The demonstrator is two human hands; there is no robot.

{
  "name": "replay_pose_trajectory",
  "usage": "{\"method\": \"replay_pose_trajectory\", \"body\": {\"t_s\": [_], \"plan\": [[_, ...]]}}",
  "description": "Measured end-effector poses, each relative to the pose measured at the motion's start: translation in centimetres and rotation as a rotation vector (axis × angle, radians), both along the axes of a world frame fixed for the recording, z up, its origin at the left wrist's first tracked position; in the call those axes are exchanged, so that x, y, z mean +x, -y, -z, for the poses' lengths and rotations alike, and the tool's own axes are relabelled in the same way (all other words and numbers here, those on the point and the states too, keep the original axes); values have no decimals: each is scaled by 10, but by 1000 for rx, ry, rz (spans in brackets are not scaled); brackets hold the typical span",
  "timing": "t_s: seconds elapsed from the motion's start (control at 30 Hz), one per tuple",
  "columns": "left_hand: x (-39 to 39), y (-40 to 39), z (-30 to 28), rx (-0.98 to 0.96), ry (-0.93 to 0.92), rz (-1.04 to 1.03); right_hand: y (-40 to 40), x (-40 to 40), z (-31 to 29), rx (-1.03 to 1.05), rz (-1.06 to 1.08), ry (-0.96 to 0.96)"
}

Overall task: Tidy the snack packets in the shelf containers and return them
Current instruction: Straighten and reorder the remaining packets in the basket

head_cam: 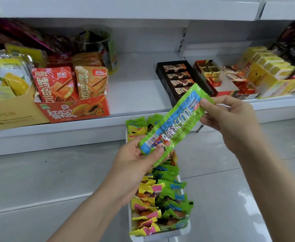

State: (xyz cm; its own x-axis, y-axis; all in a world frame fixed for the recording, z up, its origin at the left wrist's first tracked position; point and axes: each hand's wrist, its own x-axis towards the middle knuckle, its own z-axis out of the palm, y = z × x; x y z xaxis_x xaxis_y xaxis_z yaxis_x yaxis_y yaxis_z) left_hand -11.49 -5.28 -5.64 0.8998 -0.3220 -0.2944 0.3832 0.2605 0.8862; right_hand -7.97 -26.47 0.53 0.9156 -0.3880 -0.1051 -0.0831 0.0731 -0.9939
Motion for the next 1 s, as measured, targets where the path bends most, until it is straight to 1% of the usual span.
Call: {"method": "replay_pose_trajectory", "body": {"t_s": [0.07, 0.27, 0.43, 0.5, 0.57, 0.6, 0.63, 0.7, 0.73, 0.77, 0.8, 0.83, 0.87, 0.97, 1.0], "plan": [[-3, -2, 5, -15, 11, -5, -1, -1, 6, -45, 34, 7], [-5, -2, 11, -127, 12, -86, -3, 1, 15, -7, 96, -30], [-4, -6, 11, -136, -13, -134, -1, 1, 16, 43, 110, -44], [-3, -6, 12, -86, 9, -171, -3, 0, 19, 75, 101, -44], [-3, -7, 13, 65, 132, -223, -5, -2, 21, 148, 20, -42], [-4, -9, 12, 186, 258, -260, -6, -3, 23, 208, -52, -59], [-4, -12, 10, 308, 427, -269, -7, -3, 24, 266, -119, -94], [-3, -17, 6, 525, 775, -173, -10, -4, 24, 296, -198, -171], [-2, -19, 6, 594, 901, -111, -10, -4, 25, 266, -202, -185], [-2, -20, 6, 631, 959, -57, -10, -3, 26, 246, -185, -179], [-3, -19, 7, 636, 955, -28, -10, -3, 27, 256, -161, -162], [-3, -19, 7, 608, 903, -16, -9, -2, 27, 290, -144, -138], [-4, -17, 6, 529, 788, 2, -8, -2, 26, 339, -136, -112], [-6, -15, 1, 60, 250, 102, -7, -1, 23, 423, -114, -49], [-5, -14, 1, -23, 128, 111, -8, -1, 23, 426, -113, -36]]}}
